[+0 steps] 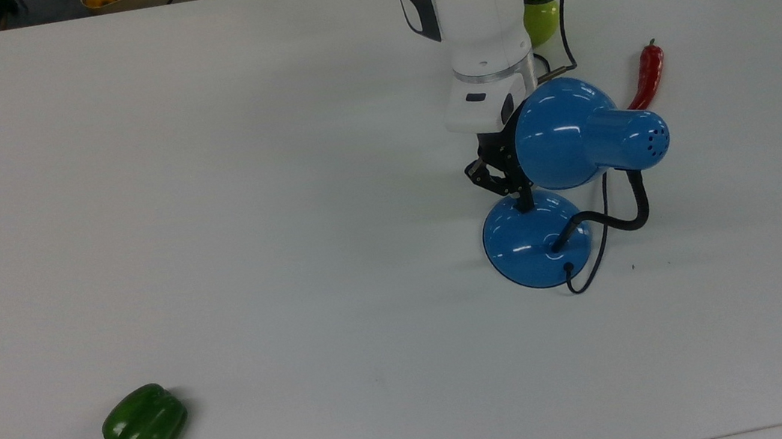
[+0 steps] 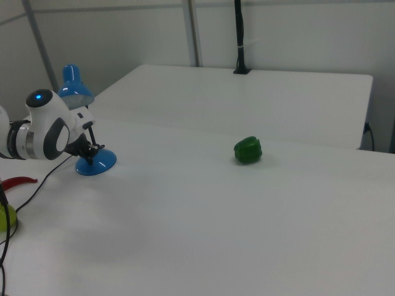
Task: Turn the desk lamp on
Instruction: 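Press down on the switch on the lamp base with the gripper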
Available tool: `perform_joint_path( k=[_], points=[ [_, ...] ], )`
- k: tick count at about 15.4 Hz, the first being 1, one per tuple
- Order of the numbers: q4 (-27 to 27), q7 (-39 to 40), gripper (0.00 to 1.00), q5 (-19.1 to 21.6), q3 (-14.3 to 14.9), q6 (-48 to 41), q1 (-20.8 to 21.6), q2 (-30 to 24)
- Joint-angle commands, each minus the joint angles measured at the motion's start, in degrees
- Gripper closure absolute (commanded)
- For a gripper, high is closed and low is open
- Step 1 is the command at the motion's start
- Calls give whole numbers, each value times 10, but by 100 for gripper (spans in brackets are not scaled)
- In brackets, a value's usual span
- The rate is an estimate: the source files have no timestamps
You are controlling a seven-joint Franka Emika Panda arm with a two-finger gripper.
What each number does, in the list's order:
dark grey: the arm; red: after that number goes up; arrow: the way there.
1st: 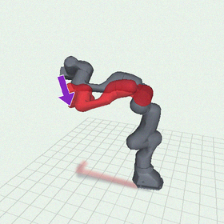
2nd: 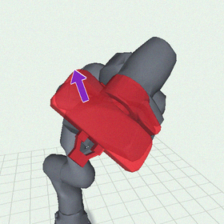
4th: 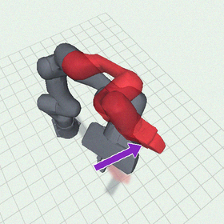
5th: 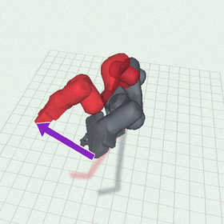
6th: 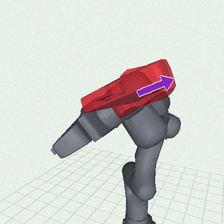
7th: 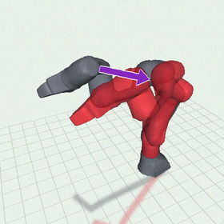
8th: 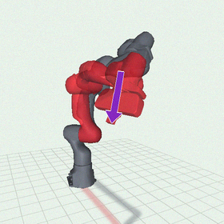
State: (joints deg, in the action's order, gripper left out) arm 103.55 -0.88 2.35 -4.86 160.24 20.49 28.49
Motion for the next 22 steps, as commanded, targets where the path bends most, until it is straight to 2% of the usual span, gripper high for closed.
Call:
perform_joint_path(
  k=[1,7,22],
  points=[
    [-6,-13,100,-12,2,12,4,11],
    [-5,-13,100,-16,2,38,5,14],
    [-5,-13,100,-27,2,40,5,16]
  ],
)
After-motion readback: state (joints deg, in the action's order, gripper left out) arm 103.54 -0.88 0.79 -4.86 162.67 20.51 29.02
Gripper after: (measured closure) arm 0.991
